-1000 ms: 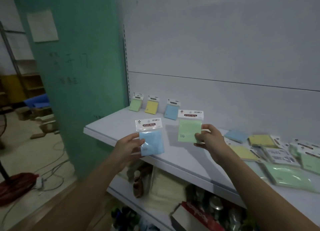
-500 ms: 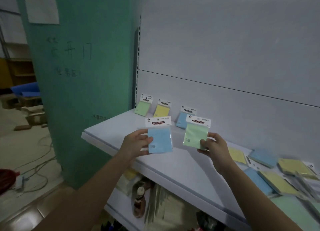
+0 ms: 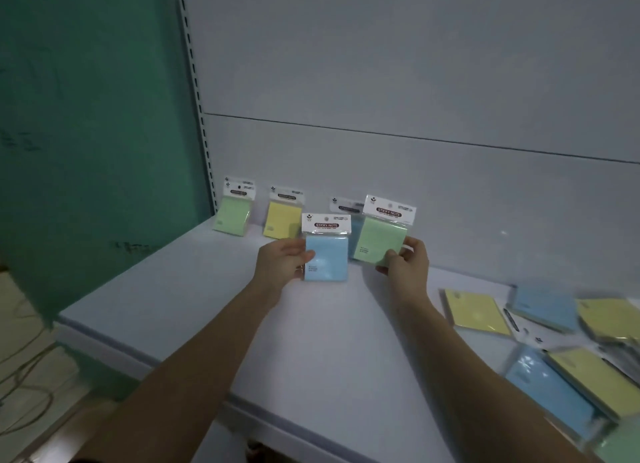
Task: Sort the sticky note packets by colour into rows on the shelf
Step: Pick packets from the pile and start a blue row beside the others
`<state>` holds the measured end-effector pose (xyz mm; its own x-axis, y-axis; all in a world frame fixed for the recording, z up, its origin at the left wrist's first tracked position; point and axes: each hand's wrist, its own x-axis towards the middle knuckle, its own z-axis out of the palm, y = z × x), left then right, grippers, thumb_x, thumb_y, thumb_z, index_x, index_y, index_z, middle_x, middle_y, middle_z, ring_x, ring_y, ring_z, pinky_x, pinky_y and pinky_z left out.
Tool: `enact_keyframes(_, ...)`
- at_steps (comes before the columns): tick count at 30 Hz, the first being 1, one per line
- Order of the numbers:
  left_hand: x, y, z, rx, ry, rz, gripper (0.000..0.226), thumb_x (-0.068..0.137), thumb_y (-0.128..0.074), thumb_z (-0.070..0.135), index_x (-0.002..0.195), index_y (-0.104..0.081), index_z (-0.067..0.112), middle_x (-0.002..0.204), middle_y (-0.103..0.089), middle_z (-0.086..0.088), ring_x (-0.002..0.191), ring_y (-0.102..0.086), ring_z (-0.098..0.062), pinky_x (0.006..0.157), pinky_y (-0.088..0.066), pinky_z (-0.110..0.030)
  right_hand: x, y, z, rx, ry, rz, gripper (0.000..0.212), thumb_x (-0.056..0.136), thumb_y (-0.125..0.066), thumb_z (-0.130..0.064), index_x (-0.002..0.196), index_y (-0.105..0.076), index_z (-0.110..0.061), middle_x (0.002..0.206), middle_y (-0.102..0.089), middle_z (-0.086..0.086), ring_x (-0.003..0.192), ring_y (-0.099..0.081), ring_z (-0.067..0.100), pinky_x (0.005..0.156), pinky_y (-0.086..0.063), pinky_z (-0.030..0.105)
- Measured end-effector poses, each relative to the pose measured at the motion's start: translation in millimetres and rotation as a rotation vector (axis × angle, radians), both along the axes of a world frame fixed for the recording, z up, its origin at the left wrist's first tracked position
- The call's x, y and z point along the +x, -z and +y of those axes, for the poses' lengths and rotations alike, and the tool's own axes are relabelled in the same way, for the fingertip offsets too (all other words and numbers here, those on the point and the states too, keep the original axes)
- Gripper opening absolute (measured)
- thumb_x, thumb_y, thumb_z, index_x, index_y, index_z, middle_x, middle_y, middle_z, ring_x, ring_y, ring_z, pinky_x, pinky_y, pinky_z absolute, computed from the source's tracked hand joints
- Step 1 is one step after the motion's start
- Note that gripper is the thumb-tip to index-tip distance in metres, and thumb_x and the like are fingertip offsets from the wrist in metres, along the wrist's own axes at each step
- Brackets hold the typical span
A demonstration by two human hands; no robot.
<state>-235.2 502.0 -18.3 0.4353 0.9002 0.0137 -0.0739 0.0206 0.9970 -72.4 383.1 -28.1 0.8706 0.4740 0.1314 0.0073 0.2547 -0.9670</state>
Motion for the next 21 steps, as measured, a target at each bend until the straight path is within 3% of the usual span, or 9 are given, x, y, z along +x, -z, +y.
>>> enact_keyframes(4, 30, 5, 23, 0.038, 0.023, 0.032, 0.026, 0.077, -0.074, -0.002, 0.101, -0.067, 0.003, 0.083, -0.07, -0.002, 0.068, -0.069, -0.011, 0.055, -0.057, -0.022, 13, 11, -3, 0.031, 0.08, 0.028, 0.03, 0.088, -0.041, 0.008, 0.102, -0.048, -0.018, 0.101, -0.06, 0.01, 0.088, -0.064, 0.021, 0.06, -0.056, 0.023)
enact_keyframes(9, 52, 21, 39, 0.212, -0.018, 0.139, 0.026, 0.08, -0.072, 0.001, 0.105, -0.069, 0.002, 0.098, -0.071, -0.016, 0.088, -0.068, -0.028, 0.082, -0.057, -0.04, 21, 17, -1, 0.037, 0.131, 0.027, 0.029, 0.089, -0.042, 0.007, 0.097, -0.05, -0.02, 0.103, -0.061, 0.012, 0.088, -0.064, 0.022, 0.062, -0.057, 0.027)
enact_keyframes(11, 57, 25, 42, 0.276, -0.034, 0.164, 0.025, 0.079, -0.073, 0.003, 0.104, -0.07, 0.003, 0.096, -0.071, -0.016, 0.085, -0.067, -0.026, 0.079, -0.056, -0.035, 21, 18, -1, 0.059, 0.126, 0.002, 0.03, 0.089, -0.043, 0.006, 0.094, -0.051, -0.022, 0.1, -0.062, 0.009, 0.084, -0.065, 0.016, 0.059, -0.056, 0.022)
enact_keyframes(15, 64, 22, 39, 0.302, -0.017, 0.168, 0.023, 0.081, -0.07, -0.001, 0.104, -0.069, 0.0, 0.083, -0.067, -0.009, 0.067, -0.062, -0.014, 0.054, -0.049, -0.013, 22, 19, 0, 0.046, 0.124, -0.021, 0.024, 0.09, -0.046, 0.005, 0.1, -0.052, -0.016, 0.097, -0.062, 0.007, 0.083, -0.065, 0.016, 0.057, -0.055, 0.02)
enact_keyframes(19, 67, 23, 36, 0.379, -0.029, 0.19, 0.021, 0.082, -0.07, 0.002, 0.103, -0.071, 0.006, 0.081, -0.066, -0.002, 0.067, -0.061, -0.01, 0.07, -0.051, -0.02, 24, 21, 1, 0.013, 0.128, -0.03, 0.024, 0.09, -0.047, 0.004, 0.105, -0.052, -0.013, 0.1, -0.063, 0.01, 0.086, -0.065, 0.019, 0.058, -0.053, 0.023)
enact_keyframes(21, 69, 23, 36, 0.407, -0.037, 0.212, 0.02, 0.083, -0.07, 0.005, 0.103, -0.071, 0.009, 0.083, -0.066, 0.0, 0.064, -0.06, -0.003, 0.066, -0.048, -0.011, 24, 21, 2, 0.02, 0.123, -0.033, 0.025, 0.089, -0.047, 0.005, 0.104, -0.052, -0.014, 0.099, -0.063, 0.009, 0.085, -0.065, 0.019, 0.058, -0.054, 0.023)
